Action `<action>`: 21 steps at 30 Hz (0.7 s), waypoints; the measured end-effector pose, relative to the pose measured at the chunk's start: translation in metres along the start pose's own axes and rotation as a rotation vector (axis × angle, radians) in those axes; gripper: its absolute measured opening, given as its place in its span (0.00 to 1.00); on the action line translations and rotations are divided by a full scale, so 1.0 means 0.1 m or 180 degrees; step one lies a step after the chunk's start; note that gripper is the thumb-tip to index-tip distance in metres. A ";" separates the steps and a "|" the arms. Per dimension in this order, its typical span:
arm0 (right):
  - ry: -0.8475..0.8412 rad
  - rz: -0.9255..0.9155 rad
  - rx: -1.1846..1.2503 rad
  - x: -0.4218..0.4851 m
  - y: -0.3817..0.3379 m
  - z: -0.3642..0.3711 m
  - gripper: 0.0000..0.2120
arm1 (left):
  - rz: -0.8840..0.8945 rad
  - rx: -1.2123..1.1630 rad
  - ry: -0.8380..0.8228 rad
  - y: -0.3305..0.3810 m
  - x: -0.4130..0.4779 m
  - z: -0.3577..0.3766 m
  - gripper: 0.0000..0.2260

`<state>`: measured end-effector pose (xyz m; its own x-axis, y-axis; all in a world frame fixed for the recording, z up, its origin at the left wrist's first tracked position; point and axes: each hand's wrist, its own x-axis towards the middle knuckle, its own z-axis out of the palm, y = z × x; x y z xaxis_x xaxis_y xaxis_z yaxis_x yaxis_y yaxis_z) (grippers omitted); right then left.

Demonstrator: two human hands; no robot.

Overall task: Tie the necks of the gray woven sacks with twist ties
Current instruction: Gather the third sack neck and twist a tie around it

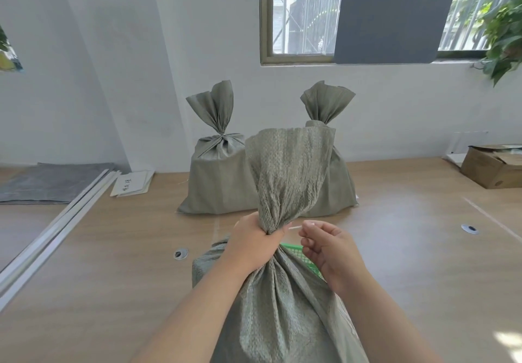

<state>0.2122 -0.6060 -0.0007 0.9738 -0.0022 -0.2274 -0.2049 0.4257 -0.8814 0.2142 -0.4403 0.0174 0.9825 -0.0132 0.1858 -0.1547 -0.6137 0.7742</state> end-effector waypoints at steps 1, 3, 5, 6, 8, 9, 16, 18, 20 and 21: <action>0.0002 0.0028 0.0003 -0.01 0.00 -0.02 0.03 | 0.0073 0.0130 0.0026 0.00 -0.01 0.00 0.14; -0.0035 0.0085 0.0025 -0.03 0.02 -0.02 0.04 | 0.0416 0.0829 0.0249 -0.01 0.00 0.02 0.14; -0.0147 0.0175 0.0144 -0.03 0.03 0.02 0.06 | 0.0687 0.1480 0.0446 -0.02 0.00 0.04 0.14; -0.0222 0.0237 0.0232 -0.04 0.04 0.05 0.07 | 0.0752 0.1656 0.0463 -0.02 0.00 0.05 0.14; -0.0342 0.0368 0.0352 -0.03 0.04 0.10 0.10 | 0.0823 0.1799 0.0415 -0.03 0.00 0.07 0.14; -0.0378 0.0400 0.0339 -0.03 0.05 0.12 0.10 | 0.0839 0.1799 0.0414 -0.03 -0.01 0.07 0.14; -0.0462 0.0425 0.0032 -0.07 0.15 0.16 0.08 | 0.0982 0.1911 0.0583 -0.01 -0.09 0.05 0.15; -0.0402 0.0356 -0.0167 -0.08 0.15 0.16 0.06 | 0.1019 0.1994 0.0569 0.02 -0.11 0.05 0.15; -0.0336 0.0233 -0.0519 -0.12 0.15 0.16 0.04 | 0.1022 0.2060 0.0514 0.04 -0.12 0.05 0.12; -0.0324 0.0156 -0.0699 -0.14 0.15 0.15 0.05 | 0.1000 0.2084 0.0480 0.05 -0.13 0.05 0.10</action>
<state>0.1973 -0.5861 -0.0044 0.9648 0.1094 -0.2390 -0.2578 0.2160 -0.9417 0.2011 -0.4474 0.0162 0.8699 -0.1862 0.4568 -0.2863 -0.9446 0.1603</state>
